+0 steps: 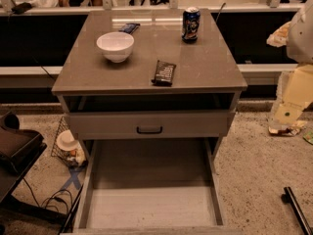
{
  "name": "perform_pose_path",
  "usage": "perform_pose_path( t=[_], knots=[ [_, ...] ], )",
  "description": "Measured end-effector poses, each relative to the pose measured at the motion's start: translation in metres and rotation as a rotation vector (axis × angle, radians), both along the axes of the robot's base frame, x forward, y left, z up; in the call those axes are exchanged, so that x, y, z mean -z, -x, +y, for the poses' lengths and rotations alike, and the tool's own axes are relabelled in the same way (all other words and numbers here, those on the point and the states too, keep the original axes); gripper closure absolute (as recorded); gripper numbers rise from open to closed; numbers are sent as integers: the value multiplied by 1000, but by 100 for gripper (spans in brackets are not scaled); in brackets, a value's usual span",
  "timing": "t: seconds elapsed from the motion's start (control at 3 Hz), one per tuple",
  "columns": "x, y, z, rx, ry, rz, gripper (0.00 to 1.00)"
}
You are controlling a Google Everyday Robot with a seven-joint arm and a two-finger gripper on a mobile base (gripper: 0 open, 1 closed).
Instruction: Place pepsi can into middle drawer
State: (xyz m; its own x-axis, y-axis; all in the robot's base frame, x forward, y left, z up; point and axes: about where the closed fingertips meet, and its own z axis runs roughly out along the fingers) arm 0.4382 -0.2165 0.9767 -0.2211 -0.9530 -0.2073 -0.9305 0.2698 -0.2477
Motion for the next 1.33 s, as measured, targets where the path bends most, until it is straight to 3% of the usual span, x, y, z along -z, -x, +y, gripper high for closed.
perform_pose_path(
  t=[0.33, 0.67, 1.0, 1.33],
  knots=[
    [0, 0, 0, 0, 0, 0, 0],
    [-3, 8, -2, 83, -105, 2, 0],
    [1, -6, -3, 227, -286, -53, 0],
    [3, -25, -7, 348, -482, -172, 0]
  ],
)
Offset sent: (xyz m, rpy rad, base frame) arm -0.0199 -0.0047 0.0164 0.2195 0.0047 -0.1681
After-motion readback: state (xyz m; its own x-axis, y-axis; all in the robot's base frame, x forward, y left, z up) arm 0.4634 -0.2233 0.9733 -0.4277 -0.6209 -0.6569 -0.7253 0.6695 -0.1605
